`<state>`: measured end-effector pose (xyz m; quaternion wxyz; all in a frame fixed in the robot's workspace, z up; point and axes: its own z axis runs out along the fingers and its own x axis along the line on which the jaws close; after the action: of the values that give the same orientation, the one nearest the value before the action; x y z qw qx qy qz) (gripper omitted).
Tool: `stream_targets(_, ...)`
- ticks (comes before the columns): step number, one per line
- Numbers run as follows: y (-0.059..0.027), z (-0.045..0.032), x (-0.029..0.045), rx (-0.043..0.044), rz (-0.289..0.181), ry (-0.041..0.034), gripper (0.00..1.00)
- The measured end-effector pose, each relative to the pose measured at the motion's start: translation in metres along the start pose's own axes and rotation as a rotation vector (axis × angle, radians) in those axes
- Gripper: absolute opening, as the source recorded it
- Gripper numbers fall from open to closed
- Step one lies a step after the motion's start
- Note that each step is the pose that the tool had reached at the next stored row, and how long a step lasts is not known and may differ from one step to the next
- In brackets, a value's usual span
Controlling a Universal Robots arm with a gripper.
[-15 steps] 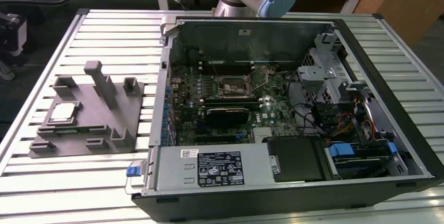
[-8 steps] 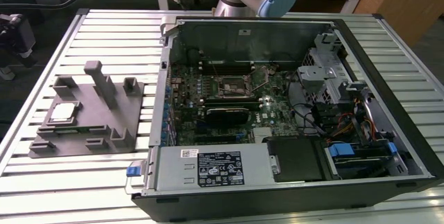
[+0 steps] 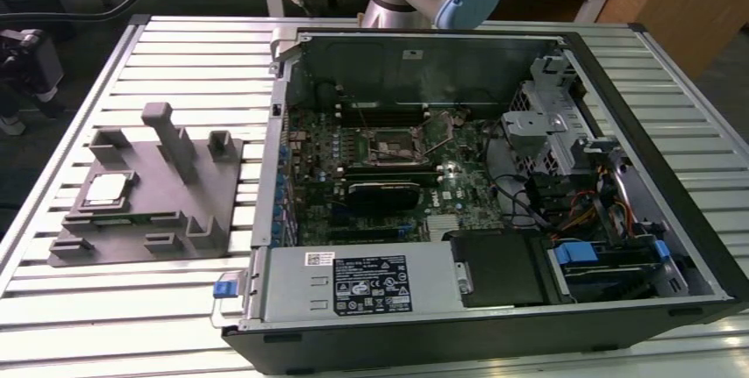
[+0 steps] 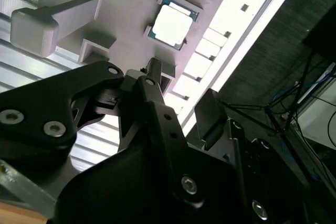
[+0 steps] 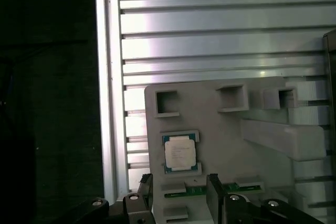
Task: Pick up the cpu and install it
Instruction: 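Pick up the cpu and move it towards the insertion slot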
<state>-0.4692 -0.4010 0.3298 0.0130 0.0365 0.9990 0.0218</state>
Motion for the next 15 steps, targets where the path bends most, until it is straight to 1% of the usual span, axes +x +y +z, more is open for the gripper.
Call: stream_targets(15, -0.0004, 0.0076, 0.0002, 0.0, 0.0, 0.0, 0.53)
